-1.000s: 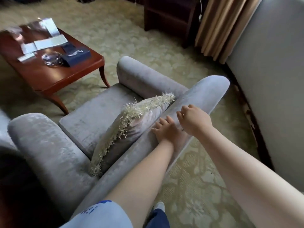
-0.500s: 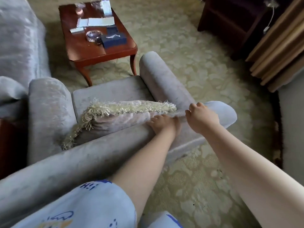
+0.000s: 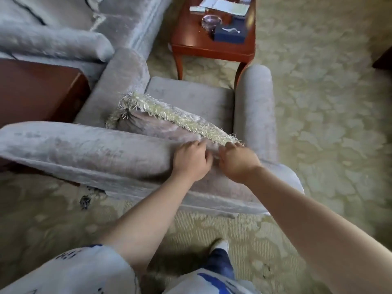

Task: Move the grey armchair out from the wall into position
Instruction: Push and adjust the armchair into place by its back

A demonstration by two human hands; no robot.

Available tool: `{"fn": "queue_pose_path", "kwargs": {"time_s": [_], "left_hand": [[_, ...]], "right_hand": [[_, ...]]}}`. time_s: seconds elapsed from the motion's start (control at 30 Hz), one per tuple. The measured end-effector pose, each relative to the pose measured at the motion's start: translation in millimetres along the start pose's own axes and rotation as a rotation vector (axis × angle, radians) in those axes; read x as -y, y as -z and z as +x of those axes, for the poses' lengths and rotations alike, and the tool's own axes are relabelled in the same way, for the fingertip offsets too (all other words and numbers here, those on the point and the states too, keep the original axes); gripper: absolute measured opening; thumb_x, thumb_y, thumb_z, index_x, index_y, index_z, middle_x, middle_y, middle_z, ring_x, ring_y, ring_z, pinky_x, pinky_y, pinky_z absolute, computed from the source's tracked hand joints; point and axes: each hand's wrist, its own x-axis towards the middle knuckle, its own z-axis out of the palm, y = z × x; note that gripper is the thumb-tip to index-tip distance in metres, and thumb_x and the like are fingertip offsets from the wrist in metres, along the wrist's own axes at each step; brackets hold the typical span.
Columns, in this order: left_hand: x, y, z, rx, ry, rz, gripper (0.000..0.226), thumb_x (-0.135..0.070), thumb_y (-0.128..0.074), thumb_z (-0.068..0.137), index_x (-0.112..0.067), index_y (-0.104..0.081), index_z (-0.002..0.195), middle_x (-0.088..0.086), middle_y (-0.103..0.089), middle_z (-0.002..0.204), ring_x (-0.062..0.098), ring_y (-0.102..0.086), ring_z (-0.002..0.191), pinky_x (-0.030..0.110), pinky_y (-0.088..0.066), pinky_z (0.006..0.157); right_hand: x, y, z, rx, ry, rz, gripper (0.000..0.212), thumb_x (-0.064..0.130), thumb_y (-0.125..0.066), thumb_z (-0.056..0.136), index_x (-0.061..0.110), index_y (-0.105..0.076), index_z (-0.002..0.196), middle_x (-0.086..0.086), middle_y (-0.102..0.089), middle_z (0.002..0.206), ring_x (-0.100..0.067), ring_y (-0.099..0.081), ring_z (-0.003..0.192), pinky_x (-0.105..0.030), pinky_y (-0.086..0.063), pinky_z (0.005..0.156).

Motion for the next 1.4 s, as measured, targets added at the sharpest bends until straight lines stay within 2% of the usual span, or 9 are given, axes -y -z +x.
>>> {"fn": "queue_pose_path", "kwargs": {"time_s": [0.1, 0.23, 0.4, 0.5, 0.63, 0.8, 0.97, 1.2, 1.4], "left_hand": [[-4.1, -1.9, -0.9, 0.033, 0.056, 0.09, 0.029, -0.032, -0.046, 0.086, -0.01, -0.064, 0.09, 0.01, -0.067, 0.094, 0.032, -0.061, 0.085, 0.036, -0.04, 0.073], [-10.3, -1.6, -1.5, 0.096, 0.152, 0.219, 0.041, -0.042, -0.04, 0.089, -0.017, -0.06, 0.114, 0.001, -0.06, 0.122, 0.021, -0.054, 0.112, 0.036, -0.029, 0.095], [-22.4, -4.0, -10.5, 0.06, 0.349, 0.262, 0.044, -0.044, -0.038, 0.09, -0.024, -0.057, 0.125, -0.006, -0.054, 0.133, 0.014, -0.043, 0.124, 0.034, -0.018, 0.106], [-40.6, -10.7, -12.4, 0.036, 0.646, 0.222, 0.051, -0.042, -0.032, 0.094, -0.021, -0.044, 0.138, -0.001, -0.036, 0.149, 0.018, -0.021, 0.14, 0.039, -0.005, 0.114], [-90.7, -28.8, -16.6, -0.132, 1.141, 0.016, 0.068, -0.043, -0.03, 0.095, -0.01, -0.006, 0.15, 0.006, 0.006, 0.159, 0.022, 0.012, 0.144, 0.045, 0.006, 0.114], [-188.5, -54.3, -2.2, -0.484, 1.687, -0.446, 0.088, -0.05, -0.042, 0.092, 0.003, 0.004, 0.147, 0.022, -0.002, 0.155, 0.036, -0.011, 0.14, 0.046, -0.019, 0.111], [-201.2, -60.6, 6.5, -0.569, 1.746, -0.37, 0.085, -0.049, -0.044, 0.09, 0.001, -0.005, 0.147, 0.018, -0.02, 0.15, 0.034, -0.035, 0.129, 0.042, -0.043, 0.092], [-202.5, -71.3, 2.4, -0.572, 1.756, -0.278, 0.085, -0.057, -0.038, 0.088, -0.01, -0.002, 0.148, 0.008, -0.015, 0.153, 0.026, -0.031, 0.134, 0.038, -0.041, 0.097], [-203.1, -70.6, 3.2, -0.519, 1.843, -0.363, 0.09, -0.065, -0.03, 0.084, -0.013, 0.004, 0.149, 0.003, -0.012, 0.154, 0.023, -0.034, 0.132, 0.037, -0.041, 0.092]], "right_hand": [[-13.0, -11.1, -3.1, -0.017, 0.123, -0.036, 0.035, 0.029, -0.036, 0.096, 0.01, -0.048, 0.123, -0.011, -0.054, 0.119, -0.031, -0.049, 0.112, -0.039, -0.044, 0.082], [-31.8, -11.8, -6.6, -0.032, 0.305, -0.045, 0.038, 0.029, -0.033, 0.099, 0.01, -0.046, 0.128, -0.012, -0.054, 0.119, -0.031, -0.052, 0.109, -0.039, -0.047, 0.077], [-58.9, -10.8, -10.7, 0.014, 0.499, -0.069, 0.042, 0.031, -0.03, 0.1, 0.009, -0.041, 0.135, -0.011, -0.045, 0.129, -0.031, -0.044, 0.117, -0.038, -0.04, 0.089], [-83.6, -1.8, -14.5, 0.054, 0.609, -0.025, 0.039, 0.033, -0.034, 0.099, 0.009, -0.043, 0.128, -0.009, -0.041, 0.13, -0.03, -0.041, 0.119, -0.038, -0.041, 0.088], [-124.5, 16.3, -9.1, 0.052, 0.733, -0.001, 0.035, 0.031, -0.037, 0.097, 0.012, -0.045, 0.126, -0.007, -0.043, 0.13, -0.028, -0.046, 0.118, -0.036, -0.044, 0.084], [-129.3, 40.1, 25.5, 0.056, 0.813, -0.04, 0.037, 0.031, -0.036, 0.097, 0.013, -0.044, 0.129, -0.009, -0.046, 0.126, -0.031, -0.048, 0.115, -0.035, -0.041, 0.077], [-85.2, 53.8, 65.1, 0.065, 1.063, 0.0, 0.033, 0.027, -0.039, 0.097, 0.01, -0.048, 0.125, -0.011, -0.049, 0.121, -0.031, -0.049, 0.109, -0.033, -0.037, 0.075], [-4.7, 37.5, 62.3, 0.139, 1.583, -0.047, 0.028, 0.024, -0.039, 0.097, 0.01, -0.053, 0.117, -0.009, -0.051, 0.119, -0.028, -0.048, 0.108, -0.038, -0.04, 0.086], [37.6, 11.7, 51.9, 0.311, 1.778, -0.257, 0.032, 0.033, -0.037, 0.098, 0.02, -0.059, 0.117, -0.001, -0.057, 0.126, -0.022, -0.046, 0.121, -0.038, -0.028, 0.101]]}}
